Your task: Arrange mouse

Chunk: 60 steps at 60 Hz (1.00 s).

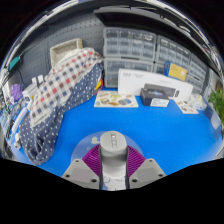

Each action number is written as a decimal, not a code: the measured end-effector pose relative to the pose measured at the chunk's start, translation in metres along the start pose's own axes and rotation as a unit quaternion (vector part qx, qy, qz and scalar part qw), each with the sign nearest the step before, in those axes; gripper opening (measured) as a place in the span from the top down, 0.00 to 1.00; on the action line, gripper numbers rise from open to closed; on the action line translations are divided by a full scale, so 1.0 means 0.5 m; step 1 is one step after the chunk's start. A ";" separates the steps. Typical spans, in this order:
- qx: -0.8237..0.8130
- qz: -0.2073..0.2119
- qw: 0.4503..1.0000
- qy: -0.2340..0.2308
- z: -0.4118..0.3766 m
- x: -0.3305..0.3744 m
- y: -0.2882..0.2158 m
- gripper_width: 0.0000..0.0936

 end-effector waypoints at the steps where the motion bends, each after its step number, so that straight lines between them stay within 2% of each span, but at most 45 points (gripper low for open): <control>1: 0.000 -0.005 1.000 0.002 0.000 -0.006 0.011 0.68; 9: -0.003 -0.045 0.999 0.012 0.007 -0.046 0.087 0.65; 11: 0.004 -0.028 1.000 0.012 0.007 -0.050 0.086 0.65; 15: 0.033 -0.023 0.999 0.018 0.010 -0.050 0.090 0.65; 16: 0.032 -0.020 0.999 0.018 0.010 -0.050 0.089 0.59; 17: 0.029 -0.021 0.999 0.018 0.010 -0.050 0.090 0.63; 19: 0.025 -0.019 0.999 0.018 0.009 -0.051 0.090 0.63; 28: 0.020 -0.023 0.999 0.023 0.009 -0.052 0.086 0.50; 32: -0.002 -0.035 0.999 0.013 0.005 -0.052 0.086 0.41; 34: -0.016 -0.042 0.999 0.008 0.004 -0.048 0.084 0.32; 35: -0.022 -0.043 0.999 0.005 0.003 -0.045 0.081 0.23; 39: -0.033 -0.034 0.999 0.003 0.006 -0.023 0.057 0.05; 41: -0.032 -0.026 0.999 0.002 0.010 -0.012 0.042 0.08; 50: -0.029 0.006 1.000 -0.010 0.028 0.075 -0.042 0.06; 60: -0.017 0.059 0.998 -0.011 0.095 0.195 -0.123 0.07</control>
Point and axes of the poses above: the point between the fingertips, and its own axes, seen from behind it with the camera up: z to the right, y down, x backward, against the way the camera looks, the point moved 5 cm from there along x, backward, against the way the camera looks, and after that the axes turned 14 degrees about -x, right-handed, at the moved point
